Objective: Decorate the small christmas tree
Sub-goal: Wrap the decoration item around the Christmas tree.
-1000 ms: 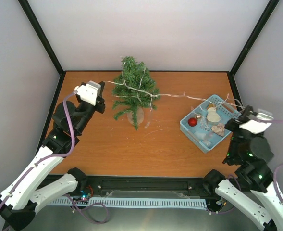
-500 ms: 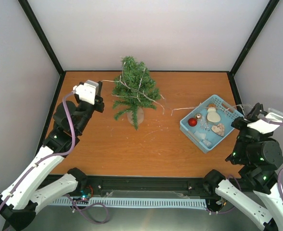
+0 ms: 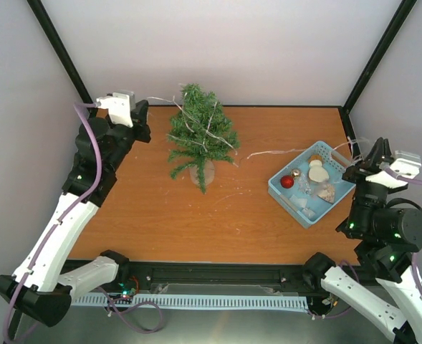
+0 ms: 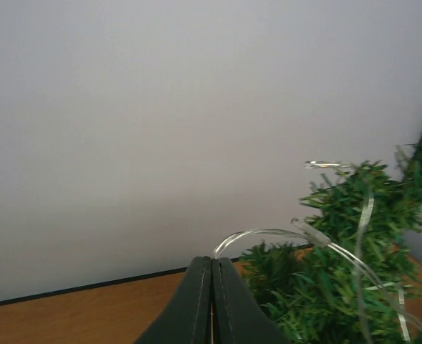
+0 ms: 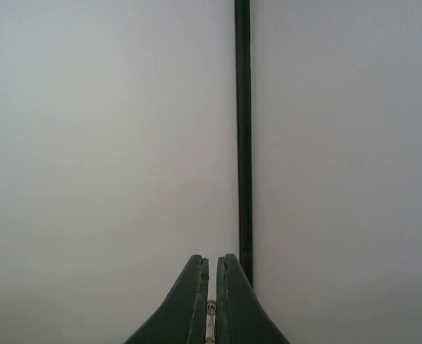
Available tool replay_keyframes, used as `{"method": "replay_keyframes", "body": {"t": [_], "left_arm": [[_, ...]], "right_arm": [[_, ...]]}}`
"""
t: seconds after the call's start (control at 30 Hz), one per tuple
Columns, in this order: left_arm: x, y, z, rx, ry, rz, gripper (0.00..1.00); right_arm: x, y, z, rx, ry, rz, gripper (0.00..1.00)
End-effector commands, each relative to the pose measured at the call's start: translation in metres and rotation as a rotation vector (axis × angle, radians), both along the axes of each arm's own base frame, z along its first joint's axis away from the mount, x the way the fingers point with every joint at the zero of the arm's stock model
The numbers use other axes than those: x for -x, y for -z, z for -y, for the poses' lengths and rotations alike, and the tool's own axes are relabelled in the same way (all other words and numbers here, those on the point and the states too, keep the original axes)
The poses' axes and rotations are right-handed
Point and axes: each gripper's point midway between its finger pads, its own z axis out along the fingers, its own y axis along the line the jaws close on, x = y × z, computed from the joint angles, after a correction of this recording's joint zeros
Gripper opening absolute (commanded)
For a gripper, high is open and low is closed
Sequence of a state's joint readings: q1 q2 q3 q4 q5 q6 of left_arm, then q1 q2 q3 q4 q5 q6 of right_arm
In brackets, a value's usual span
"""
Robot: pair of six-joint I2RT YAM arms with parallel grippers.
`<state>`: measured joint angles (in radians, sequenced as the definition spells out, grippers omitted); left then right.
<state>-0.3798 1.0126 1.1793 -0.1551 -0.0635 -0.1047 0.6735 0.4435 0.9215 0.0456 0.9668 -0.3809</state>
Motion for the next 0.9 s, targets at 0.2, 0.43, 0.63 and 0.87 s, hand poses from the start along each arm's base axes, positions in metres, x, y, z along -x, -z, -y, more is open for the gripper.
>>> {"method": "replay_keyframes", "body": {"t": [0.2, 0.43, 0.63, 0.87], "left_arm": [[-0.004, -0.016, 0.02, 0.099, 0.129, 0.002, 0.01], [-0.006, -0.018, 0.022, 0.1, 0.139, 0.002, 0.01], [0.001, -0.007, 0.029, 0.078, 0.189, 0.002, 0.01], [0.003, -0.001, 0.032, 0.052, 0.211, -0.003, 0.01]], "right_arm": [[0.04, -0.101, -0.002, 0.039, -0.087, 0.359, 0.03], [0.008, -0.094, -0.021, 0.061, -0.128, 0.17, 0.03], [-0.035, 0.027, -0.084, 0.06, -0.4, -0.145, 0.03], [-0.056, 0.13, -0.112, 0.033, -0.475, -0.444, 0.16]]}}
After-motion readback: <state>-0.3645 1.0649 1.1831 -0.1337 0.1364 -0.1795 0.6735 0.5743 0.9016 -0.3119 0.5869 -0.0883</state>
